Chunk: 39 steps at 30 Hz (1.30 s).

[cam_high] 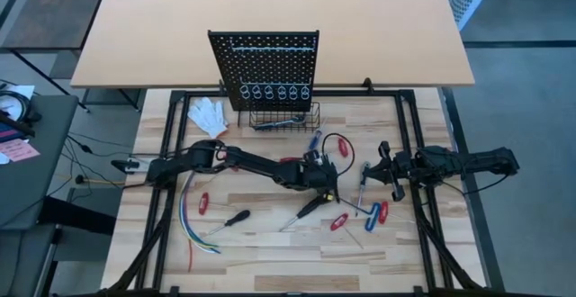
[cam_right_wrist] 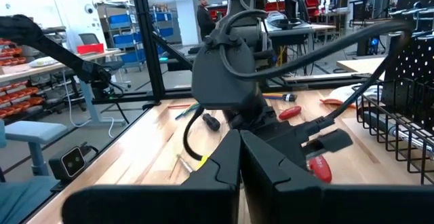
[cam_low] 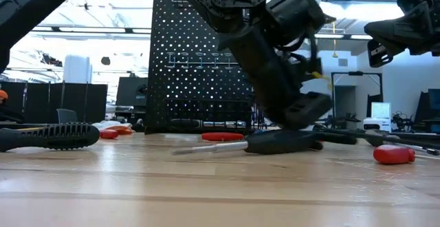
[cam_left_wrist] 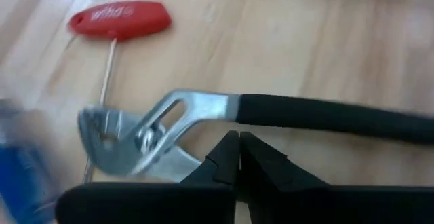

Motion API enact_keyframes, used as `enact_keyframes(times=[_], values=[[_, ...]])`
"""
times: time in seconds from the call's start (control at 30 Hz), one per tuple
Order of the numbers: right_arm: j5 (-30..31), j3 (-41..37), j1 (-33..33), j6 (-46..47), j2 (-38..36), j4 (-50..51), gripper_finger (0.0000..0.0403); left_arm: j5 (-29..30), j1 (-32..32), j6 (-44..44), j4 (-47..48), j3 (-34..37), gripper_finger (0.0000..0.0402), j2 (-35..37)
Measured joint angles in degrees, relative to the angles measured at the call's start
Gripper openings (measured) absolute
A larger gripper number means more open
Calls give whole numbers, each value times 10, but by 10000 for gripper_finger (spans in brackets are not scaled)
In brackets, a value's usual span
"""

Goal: Hang tools onto peg board
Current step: Put the slip joint plier into the black wire basket on the black pegboard

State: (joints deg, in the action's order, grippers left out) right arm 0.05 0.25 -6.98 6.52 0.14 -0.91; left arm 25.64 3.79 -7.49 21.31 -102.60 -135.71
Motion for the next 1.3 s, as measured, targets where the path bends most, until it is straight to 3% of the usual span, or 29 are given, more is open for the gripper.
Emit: enact_keyframes(times=[0.33, 0.53, 0.93, 1.07, 1.17, 1.3], values=[[0, 0, 0, 0, 0, 0, 18, 56, 0, 102, 182, 3, 1, 46], [0, 0, 0, 0, 0, 0, 18, 58, 0, 156, 247, 8, 1, 47], [0, 0, 0, 0, 0, 0, 18, 54, 6, 37, 287, 9, 0, 115], [0, 0, 0, 0, 0, 0, 18, 56, 11, 42, 267, 42, 0, 142], [0, 0, 0, 0, 0, 0, 18, -2, 3, 68, 232, 86, 4, 159], [0, 0, 0, 0, 0, 0, 18, -107, -19, 95, 178, 137, 42, 177]])
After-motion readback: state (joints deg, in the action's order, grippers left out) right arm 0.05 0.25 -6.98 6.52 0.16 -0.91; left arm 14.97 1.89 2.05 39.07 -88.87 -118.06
